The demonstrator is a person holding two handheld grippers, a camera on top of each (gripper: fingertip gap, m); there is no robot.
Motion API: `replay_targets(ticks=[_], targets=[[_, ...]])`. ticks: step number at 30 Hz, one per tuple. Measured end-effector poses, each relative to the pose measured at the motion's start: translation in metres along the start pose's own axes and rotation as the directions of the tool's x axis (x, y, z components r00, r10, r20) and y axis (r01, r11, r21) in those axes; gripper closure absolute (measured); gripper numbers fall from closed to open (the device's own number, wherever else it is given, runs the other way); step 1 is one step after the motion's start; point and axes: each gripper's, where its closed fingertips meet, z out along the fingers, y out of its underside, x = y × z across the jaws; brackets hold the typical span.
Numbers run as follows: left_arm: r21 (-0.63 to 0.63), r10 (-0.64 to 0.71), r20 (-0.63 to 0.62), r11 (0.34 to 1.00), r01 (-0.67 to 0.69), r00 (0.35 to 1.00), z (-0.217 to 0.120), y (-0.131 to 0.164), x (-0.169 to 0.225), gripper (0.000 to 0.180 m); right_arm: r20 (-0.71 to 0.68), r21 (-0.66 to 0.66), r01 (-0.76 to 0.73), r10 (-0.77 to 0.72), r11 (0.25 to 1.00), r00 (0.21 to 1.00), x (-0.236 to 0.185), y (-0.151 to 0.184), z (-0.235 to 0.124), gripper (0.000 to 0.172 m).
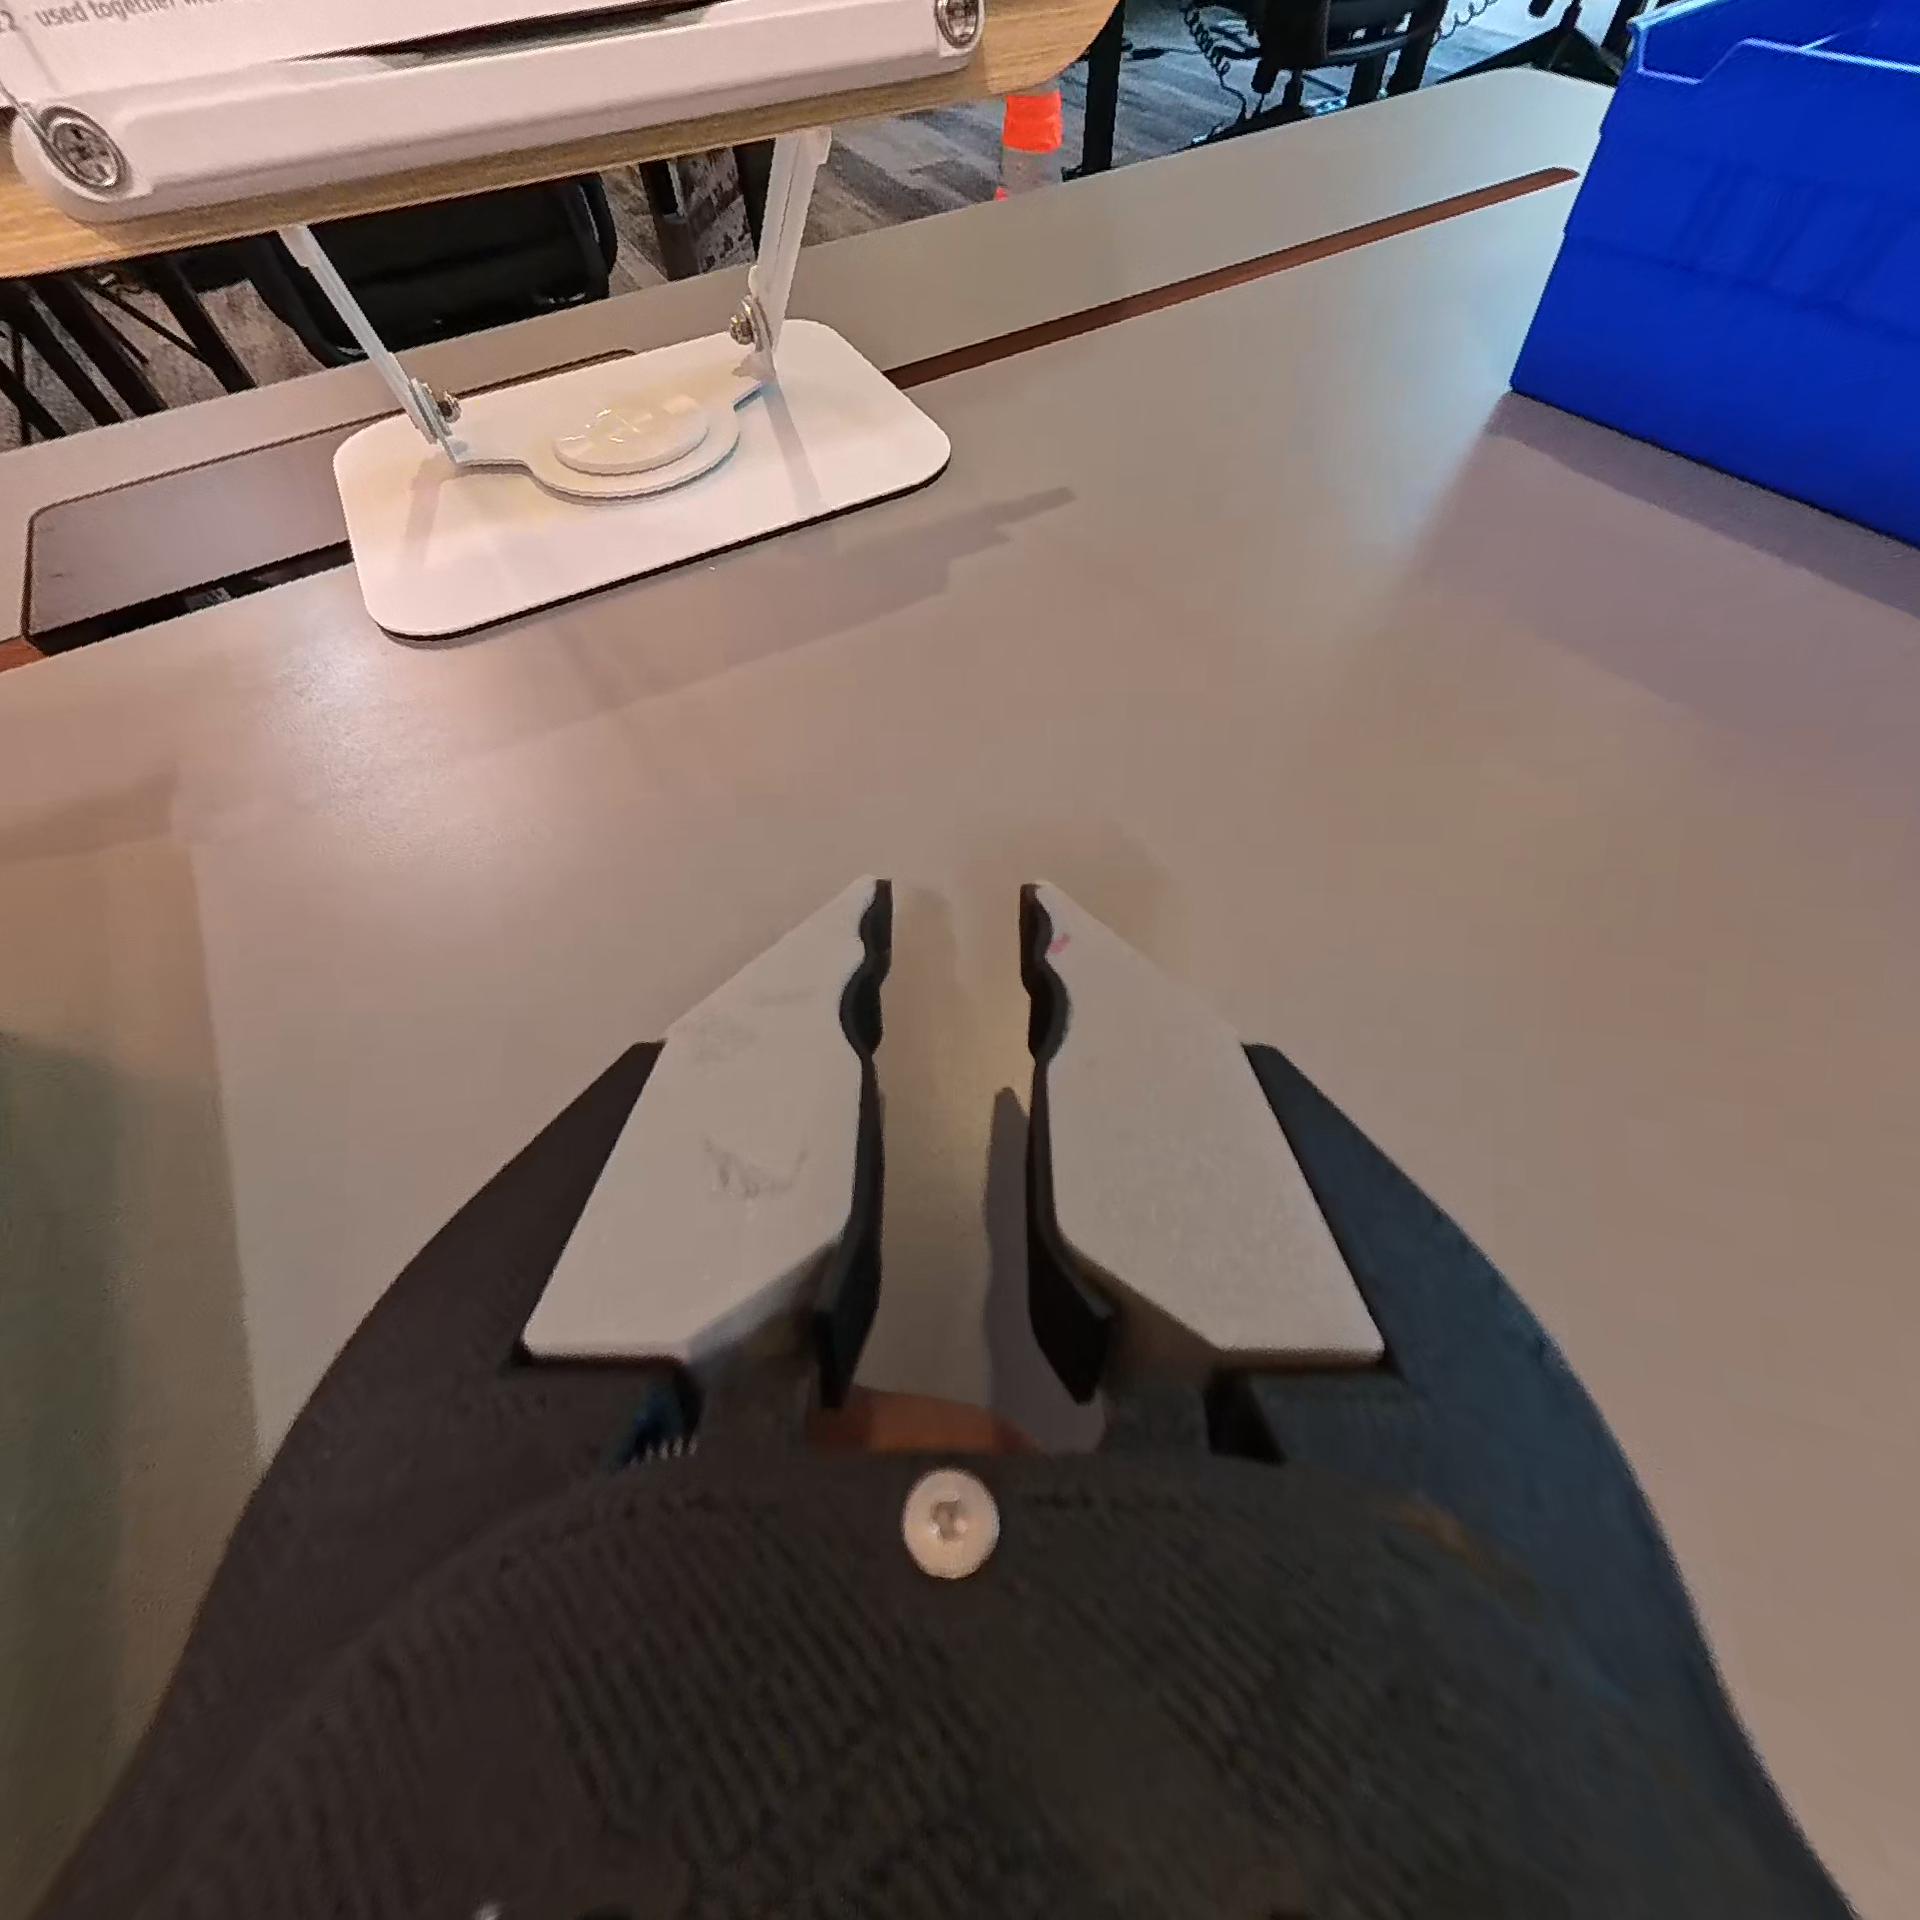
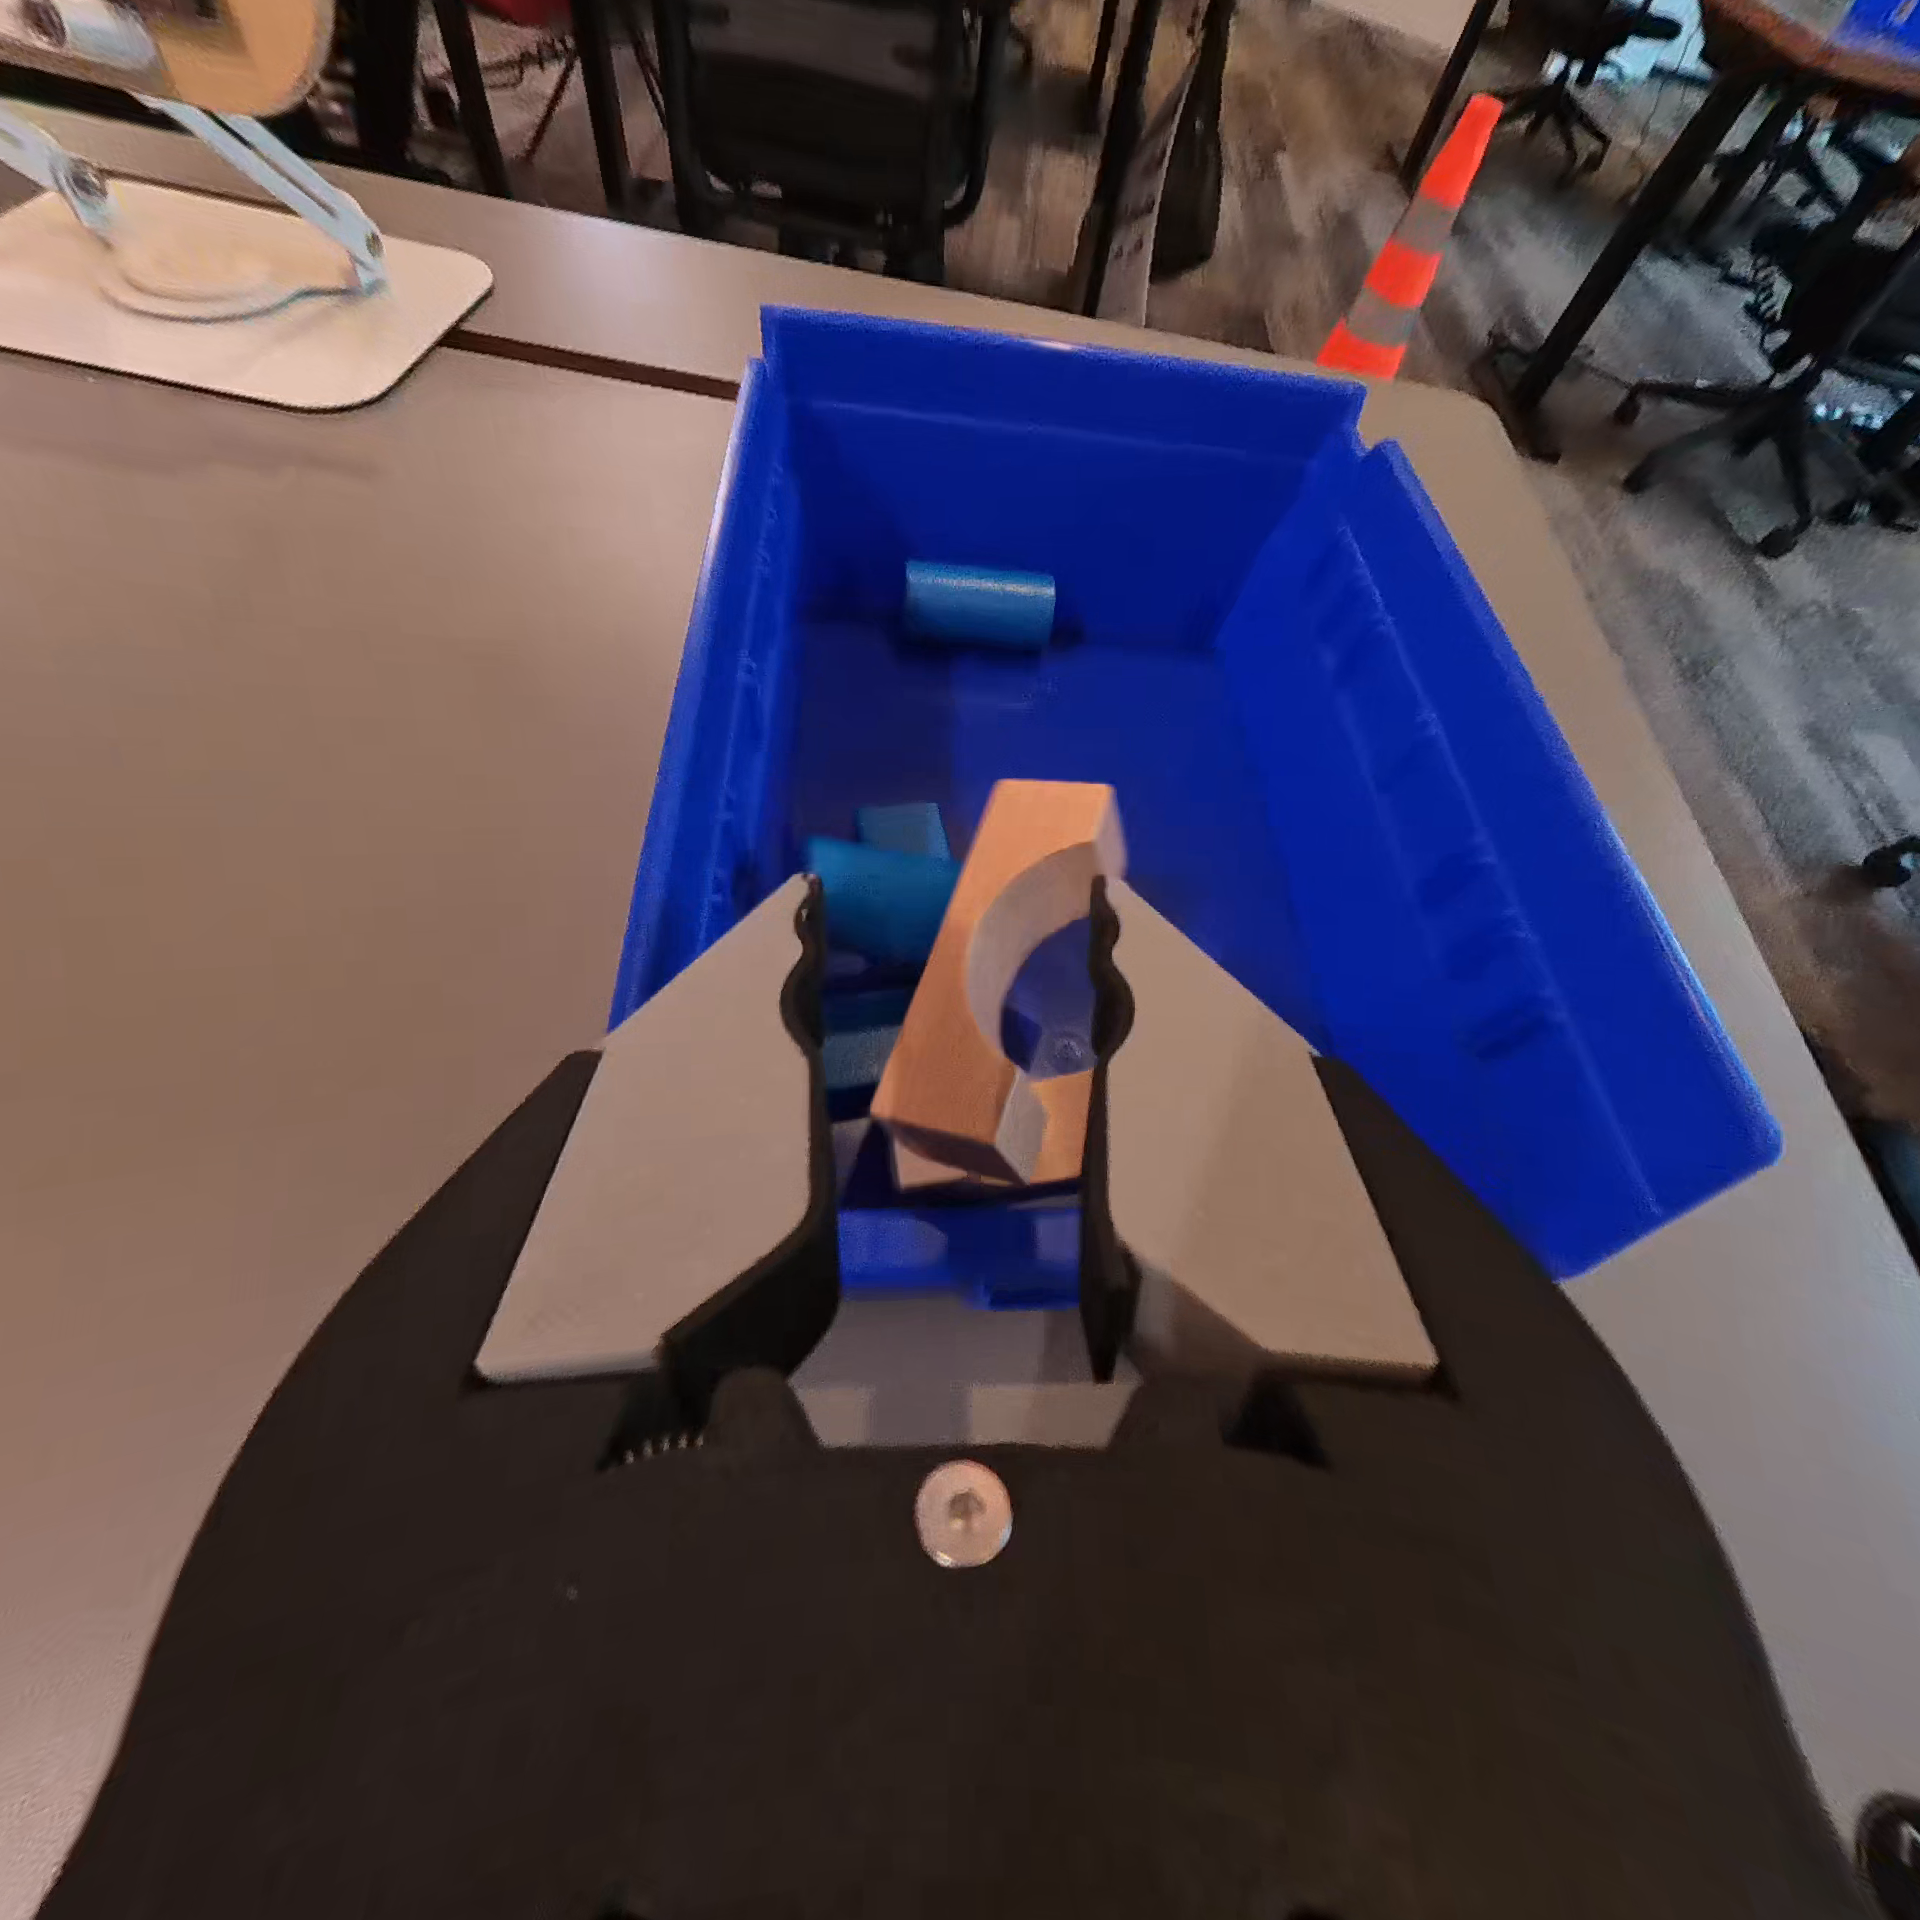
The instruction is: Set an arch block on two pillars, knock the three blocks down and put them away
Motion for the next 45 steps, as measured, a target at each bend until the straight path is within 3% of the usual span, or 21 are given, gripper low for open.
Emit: replay_targets(ticks=[14, 17, 22, 26, 32, 36, 40, 45], targets=[[-0.013, 0.087, -0.017, 0.996, -0.087, 0.996, 0.001, 0.001, 0.012, 0.155, 0.162, 0.140, -0.018, -0.005, 0.990, 0.987, -0.038, -0.021, -0.002, 0.128], [0.000, 0.111, -0.006, 0.994, -0.111, 0.994, -0.001, 0.000, 0.014, 0.154, 0.157, 0.075, -0.036, 0.023, 0.997, 0.987, -0.034, -0.009, 0.006, 0.111], [-0.007, 0.133, -0.030, 0.991, -0.133, 0.991, -0.008, 0.005, 0.027, 0.152, 0.209, 0.132, -0.087, 0.058, 0.987, 0.976, -0.033, -0.021, -0.011, 0.113], [-0.029, 0.071, -0.192, 0.997, -0.078, 0.979, -0.033, 0.020, 0.061, 0.148, 0.332, 0.103, -0.123, 0.082, 0.987, 0.940, -0.051, -0.023, -0.023, 0.103], [-0.069, 0.081, -0.229, 0.993, -0.100, 0.970, -0.098, 0.057, 0.064, 0.136, 0.330, 0.015, -0.024, 0.018, 1.000, 0.944, -0.064, -0.002, -0.016, 0.098], [-0.035, 0.183, -0.083, 0.982, -0.187, 0.980, -0.150, 0.073, 0.035, 0.128, 0.343, -0.062, 0.053, -0.029, 0.997, 0.939, -0.075, 0.017, -0.013, 0.092], [0.052, 0.154, 0.165, 0.985, -0.164, 0.974, -0.199, 0.059, -0.027, 0.125, 0.319, -0.102, 0.097, -0.060, 0.990, 0.946, -0.078, 0.037, -0.006, 0.097], [0.077, 0.007, 0.316, 0.996, -0.034, 0.949, -0.207, 0.054, -0.097, 0.112, 0.226, -0.123, 0.144, -0.114, 0.982, 0.967, -0.069, 0.049, 0.005, 0.144]])
